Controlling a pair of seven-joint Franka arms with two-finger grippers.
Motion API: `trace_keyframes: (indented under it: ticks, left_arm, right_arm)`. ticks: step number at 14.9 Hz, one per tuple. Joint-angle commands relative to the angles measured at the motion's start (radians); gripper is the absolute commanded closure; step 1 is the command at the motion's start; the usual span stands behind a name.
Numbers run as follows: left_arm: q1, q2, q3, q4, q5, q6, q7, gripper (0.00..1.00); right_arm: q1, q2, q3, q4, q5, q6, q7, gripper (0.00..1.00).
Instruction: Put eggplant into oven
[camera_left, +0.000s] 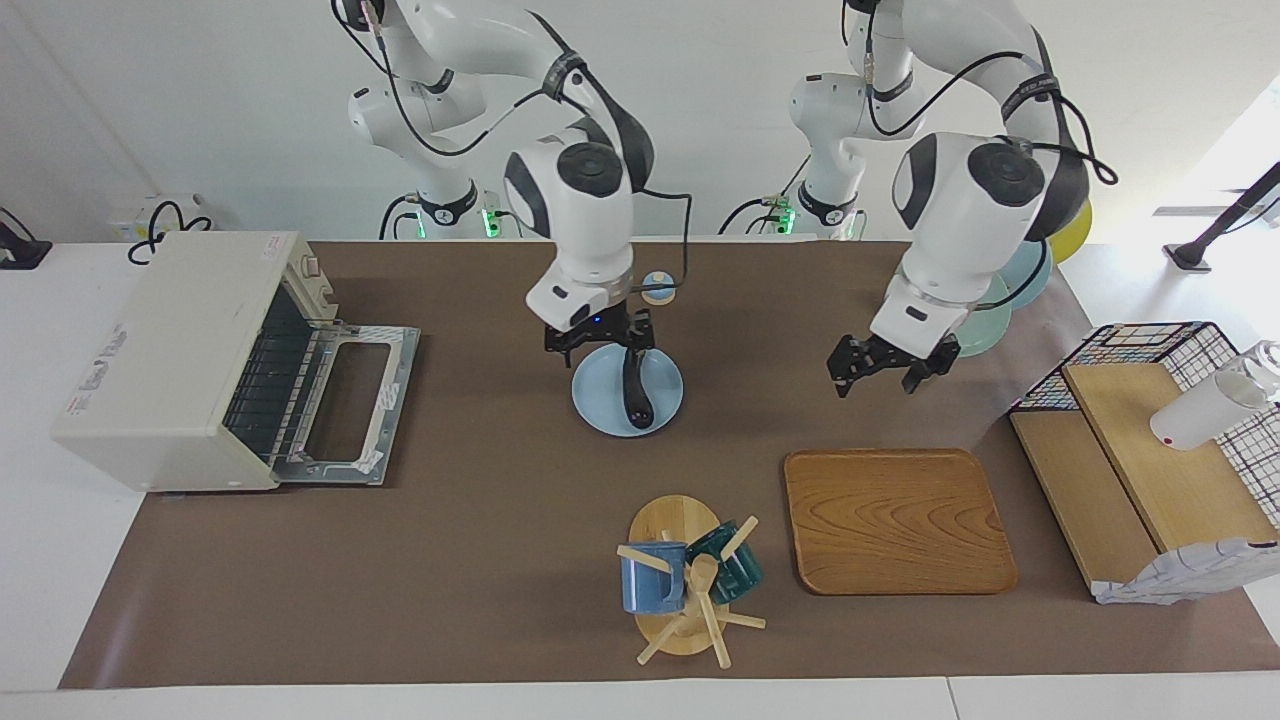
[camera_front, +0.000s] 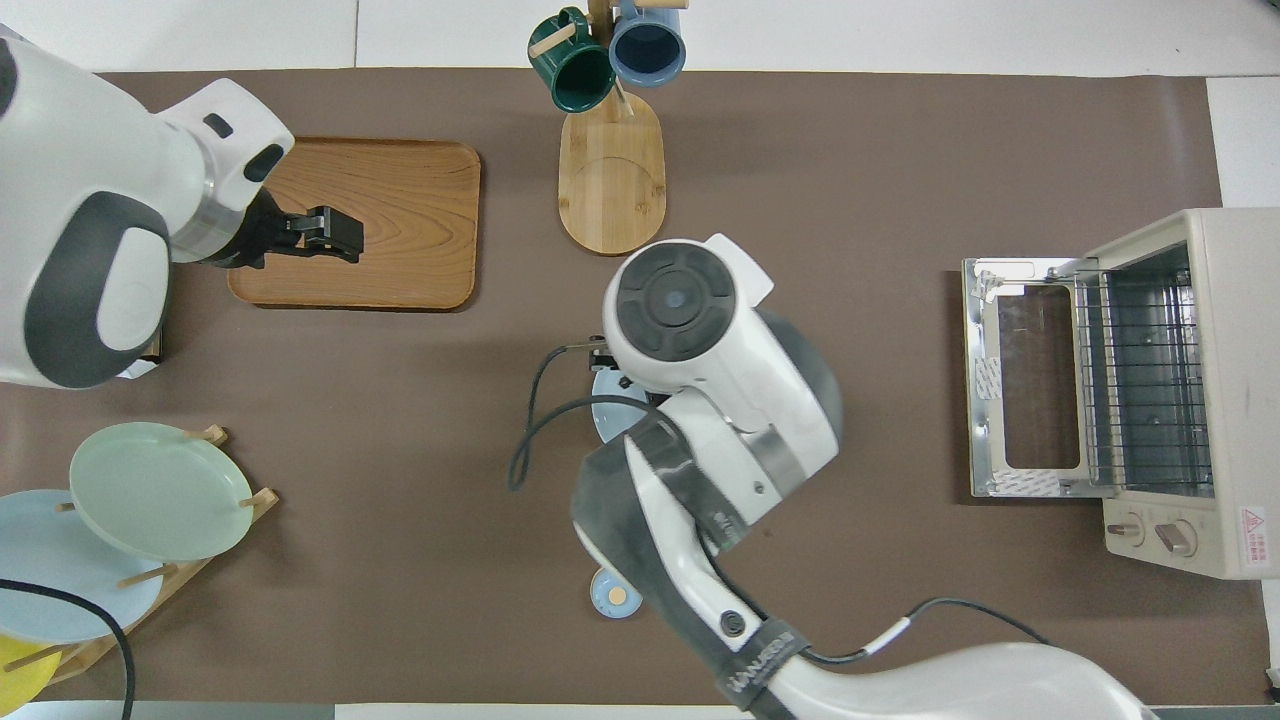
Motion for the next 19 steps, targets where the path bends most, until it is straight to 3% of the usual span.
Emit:
trace_keyframes:
  ticks: [1, 5, 8, 13, 14, 16, 19]
  left_arm:
    - [0.038, -0.069, -0.009, -0.005, 0.019, -0.091, 0.073, 0.0]
    - [0.057, -0.12, -0.009, -0.008, 0.019, -0.162, 0.088, 0.0]
    - [0.058, -0.146, -0.009, -0.014, 0.019, -0.194, 0.088, 0.0]
    - [0.057, -0.166, -0.009, -0.008, 0.019, -0.245, 0.087, 0.0]
    - [0.058, -0.166, -0.007, -0.002, 0.019, -0.252, 0.087, 0.0]
    - [0.061, -0.165, -0.01, 0.044, 0.022, -0.292, 0.087, 0.0]
    - [0.067, -0.18, -0.012, 0.057, 0.024, -0.317, 0.087, 0.0]
  right_arm:
    - [0.062, 0.164, -0.003, 0.137, -0.038, 0.04, 0.125, 0.0]
    - [0.076, 0.153, -0.003, 0.028, -0.038, 0.172, 0.127, 0.0]
    - [0.082, 0.121, -0.001, -0.07, -0.038, 0.237, 0.124, 0.28]
    - [0.1, 0.095, -0.001, -0.153, -0.038, 0.272, 0.121, 0.56]
    - [0.1, 0.093, -0.001, -0.164, -0.038, 0.274, 0.121, 0.66]
    - [0.1, 0.089, -0.001, -0.165, -0.038, 0.265, 0.118, 1.0]
    - [0.091, 0.09, -0.001, -0.125, -0.073, 0.19, 0.099, 1.0]
